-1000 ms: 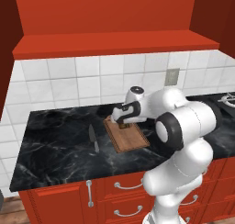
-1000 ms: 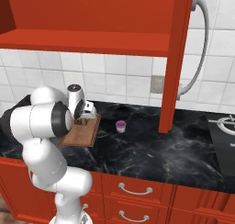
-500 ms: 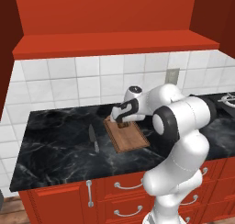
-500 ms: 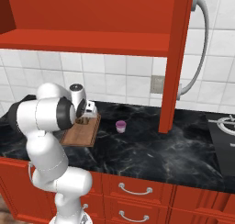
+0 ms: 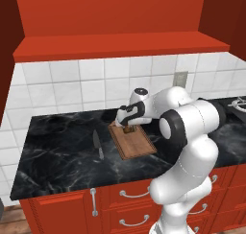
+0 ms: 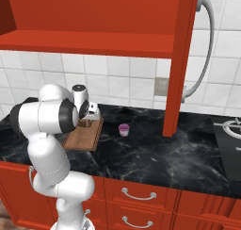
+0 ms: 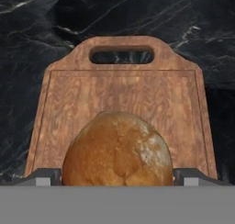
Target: Pick the bread, place it on the cutting board, pick the jam, place it on the counter, and close the cabinet.
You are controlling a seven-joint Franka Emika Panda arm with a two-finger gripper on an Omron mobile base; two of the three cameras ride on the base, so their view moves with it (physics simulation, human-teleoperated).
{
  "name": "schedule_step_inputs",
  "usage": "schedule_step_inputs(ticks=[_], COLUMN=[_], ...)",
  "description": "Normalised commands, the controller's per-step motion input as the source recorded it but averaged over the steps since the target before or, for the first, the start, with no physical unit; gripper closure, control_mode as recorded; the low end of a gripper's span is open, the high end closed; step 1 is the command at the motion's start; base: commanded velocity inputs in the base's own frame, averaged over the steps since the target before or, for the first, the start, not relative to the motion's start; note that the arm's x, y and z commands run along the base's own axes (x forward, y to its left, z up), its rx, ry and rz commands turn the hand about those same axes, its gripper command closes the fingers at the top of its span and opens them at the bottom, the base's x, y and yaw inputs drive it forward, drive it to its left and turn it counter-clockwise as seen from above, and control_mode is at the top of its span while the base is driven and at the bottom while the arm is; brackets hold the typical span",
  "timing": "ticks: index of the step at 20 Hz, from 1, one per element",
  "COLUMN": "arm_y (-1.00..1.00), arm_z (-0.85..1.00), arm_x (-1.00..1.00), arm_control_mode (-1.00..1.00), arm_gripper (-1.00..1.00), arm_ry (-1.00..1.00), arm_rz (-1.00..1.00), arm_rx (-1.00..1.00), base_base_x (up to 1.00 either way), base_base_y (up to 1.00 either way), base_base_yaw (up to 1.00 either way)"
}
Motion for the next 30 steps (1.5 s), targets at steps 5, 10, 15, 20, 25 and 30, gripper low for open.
schedule_step_inputs(ticks=[5, 10, 15, 20, 25, 30], arm_y=[0.0, 0.0, 0.0, -0.05, -0.04, -0.03], arm_z=[0.0, 0.0, 0.01, 0.15, 0.25, 0.35], arm_x=[0.0, -0.02, -0.2, -0.18, -0.19, -0.19], arm_control_mode=[-1.0, -1.0, -1.0, -1.0, -1.0, -1.0], arm_gripper=[-1.0, -1.0, -1.0, -1.0, -1.0, -1.0], arm_ry=[0.0, 0.0, -0.03, -0.08, -0.1, -0.14], arm_rz=[0.0, 0.0, 0.0, 0.0, 0.0, 0.0], arm_rx=[0.0, 0.0, 0.0, 0.0, 0.0, 0.0], base_base_x=[0.0, 0.0, 0.0, 0.0, 0.0, 0.0], base_base_y=[0.0, 0.0, 0.0, 0.0, 0.0, 0.0], base_base_yaw=[0.0, 0.0, 0.0, 0.0, 0.0, 0.0])
